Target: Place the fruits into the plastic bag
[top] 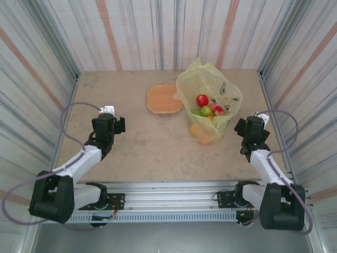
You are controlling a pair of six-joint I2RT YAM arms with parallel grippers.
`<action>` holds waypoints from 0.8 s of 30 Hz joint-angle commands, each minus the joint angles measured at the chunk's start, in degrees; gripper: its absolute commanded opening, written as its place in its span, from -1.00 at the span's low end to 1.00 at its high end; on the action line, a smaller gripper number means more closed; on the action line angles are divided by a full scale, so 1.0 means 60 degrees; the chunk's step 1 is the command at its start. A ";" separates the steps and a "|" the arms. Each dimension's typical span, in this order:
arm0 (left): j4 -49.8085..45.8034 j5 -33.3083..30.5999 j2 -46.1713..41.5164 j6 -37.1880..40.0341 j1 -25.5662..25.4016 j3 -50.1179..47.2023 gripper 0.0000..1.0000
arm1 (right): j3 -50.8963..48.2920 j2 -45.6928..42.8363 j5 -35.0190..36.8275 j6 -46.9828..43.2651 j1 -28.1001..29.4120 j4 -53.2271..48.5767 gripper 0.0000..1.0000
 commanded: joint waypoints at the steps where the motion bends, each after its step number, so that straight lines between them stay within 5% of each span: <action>1: 0.2212 0.0538 0.0622 0.0699 0.0214 -0.0471 0.97 | -0.0266 0.0746 0.0101 -0.0596 0.0066 0.2133 0.98; 8: 0.2950 0.1186 0.1766 0.1211 0.0609 -0.0398 0.97 | -0.0545 0.2091 -0.0327 -0.1073 0.0034 0.4318 0.98; 16: 0.6608 0.2762 0.3072 0.1048 0.1702 -0.1577 0.97 | -0.0444 0.2585 -0.1597 -0.1085 -0.0365 0.5027 0.98; 20: 0.5575 0.3279 0.3075 0.0864 0.1982 -0.1081 0.97 | -0.1282 0.3292 -0.2286 -0.1089 -0.0409 0.7555 0.98; 24: 0.5367 0.3331 0.3019 0.0846 0.1995 -0.1049 0.97 | -0.0975 0.3965 -0.1981 -0.1592 0.0137 0.7528 0.98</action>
